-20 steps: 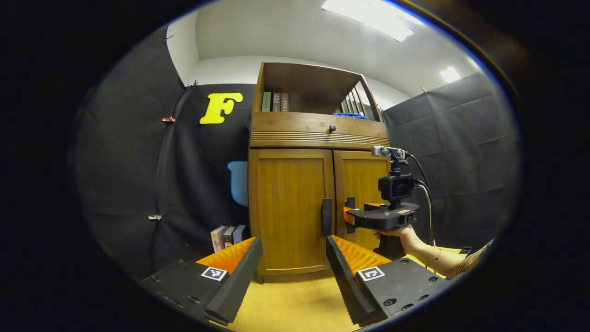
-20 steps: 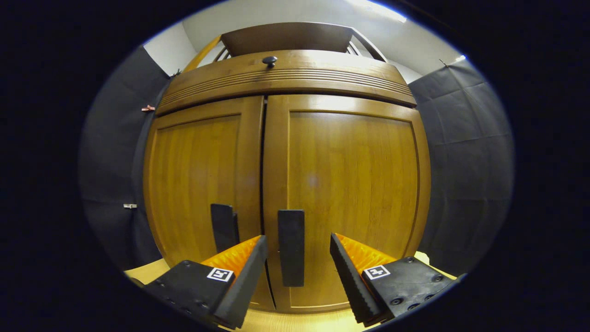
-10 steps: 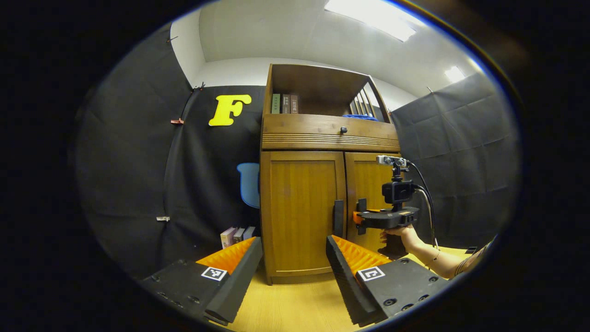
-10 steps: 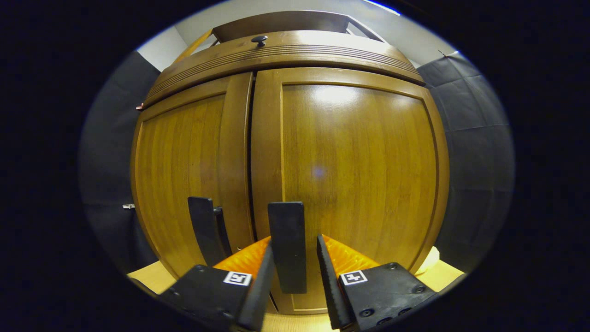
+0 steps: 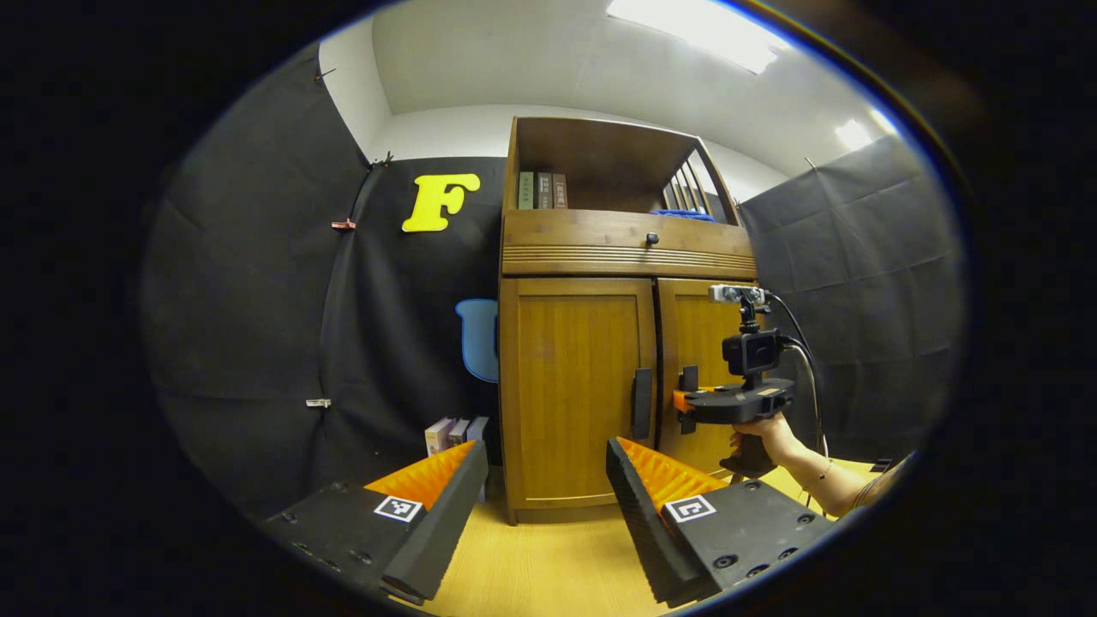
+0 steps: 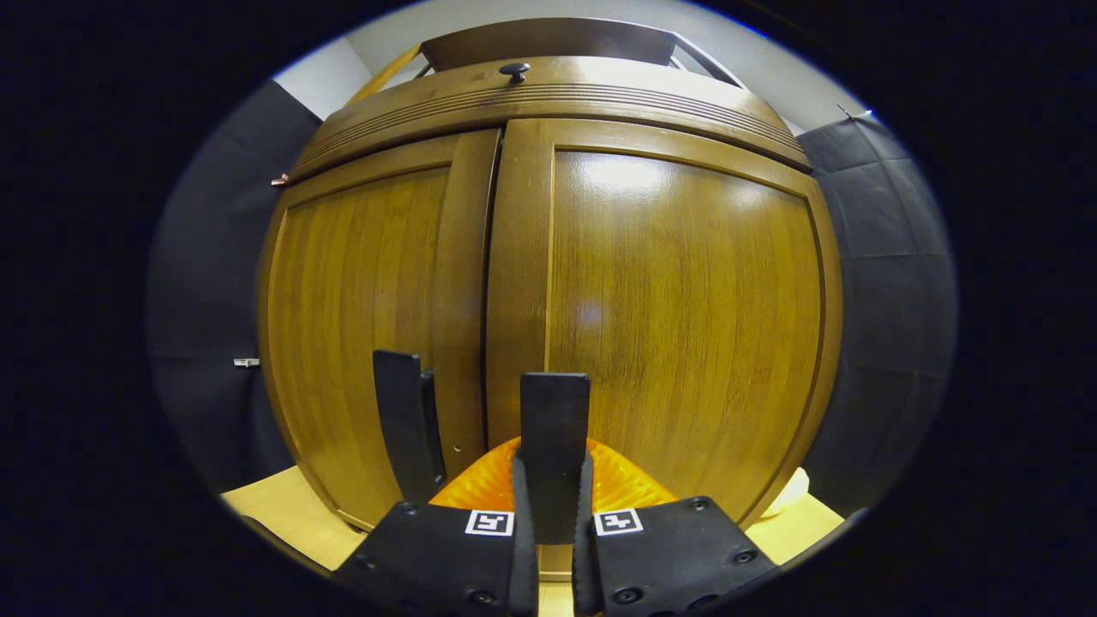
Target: Open the right door of the double-door shoe cabinet with the right hand, and open the left door with the left hand.
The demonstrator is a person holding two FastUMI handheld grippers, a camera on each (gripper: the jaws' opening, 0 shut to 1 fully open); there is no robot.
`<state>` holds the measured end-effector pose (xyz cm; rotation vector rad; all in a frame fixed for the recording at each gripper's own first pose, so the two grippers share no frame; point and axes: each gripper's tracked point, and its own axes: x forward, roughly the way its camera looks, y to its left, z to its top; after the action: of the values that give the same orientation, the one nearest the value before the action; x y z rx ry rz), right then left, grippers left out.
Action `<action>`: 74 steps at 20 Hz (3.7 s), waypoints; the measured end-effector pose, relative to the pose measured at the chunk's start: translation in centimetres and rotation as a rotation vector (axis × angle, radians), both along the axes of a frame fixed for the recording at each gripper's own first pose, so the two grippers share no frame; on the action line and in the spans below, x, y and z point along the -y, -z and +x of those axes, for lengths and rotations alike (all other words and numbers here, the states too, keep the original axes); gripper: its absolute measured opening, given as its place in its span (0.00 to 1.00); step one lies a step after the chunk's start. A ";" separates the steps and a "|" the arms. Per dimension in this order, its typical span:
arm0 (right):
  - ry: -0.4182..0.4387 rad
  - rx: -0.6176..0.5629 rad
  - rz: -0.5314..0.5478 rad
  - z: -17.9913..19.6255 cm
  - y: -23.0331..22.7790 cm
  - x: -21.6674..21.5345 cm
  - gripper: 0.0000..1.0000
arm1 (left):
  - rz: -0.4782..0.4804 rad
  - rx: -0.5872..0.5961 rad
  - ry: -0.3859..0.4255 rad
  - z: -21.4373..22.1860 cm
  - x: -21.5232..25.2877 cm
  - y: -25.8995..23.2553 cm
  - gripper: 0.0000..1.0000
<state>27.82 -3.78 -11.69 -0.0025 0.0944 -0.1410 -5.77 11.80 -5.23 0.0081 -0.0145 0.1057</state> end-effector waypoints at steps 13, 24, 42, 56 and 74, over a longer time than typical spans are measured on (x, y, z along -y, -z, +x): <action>-0.093 -0.006 0.023 -6.9 -0.8 0.4 0.15 | 0.011 0.000 -0.025 -2.7 2.3 -0.9 0.87; -0.122 -0.003 0.014 -15.1 -2.1 4.1 0.19 | -0.006 -0.033 0.028 -2.7 6.0 -0.4 0.87; 0.010 -0.019 -0.024 -22.5 -3.6 11.8 0.18 | 0.009 -0.027 0.132 -2.9 11.3 -0.3 0.87; 0.123 -0.073 -0.066 -26.5 -3.8 20.2 0.11 | -0.014 -0.064 0.194 0.3 15.3 1.8 0.87; -0.075 0.035 -0.022 -32.9 -6.2 11.4 0.82 | -0.008 -0.031 0.185 6.6 15.5 3.0 0.89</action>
<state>-5.13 -15.21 -5.44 -0.0257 0.0574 -0.0668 0.88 -3.74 -8.20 0.0007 0.0160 -0.0793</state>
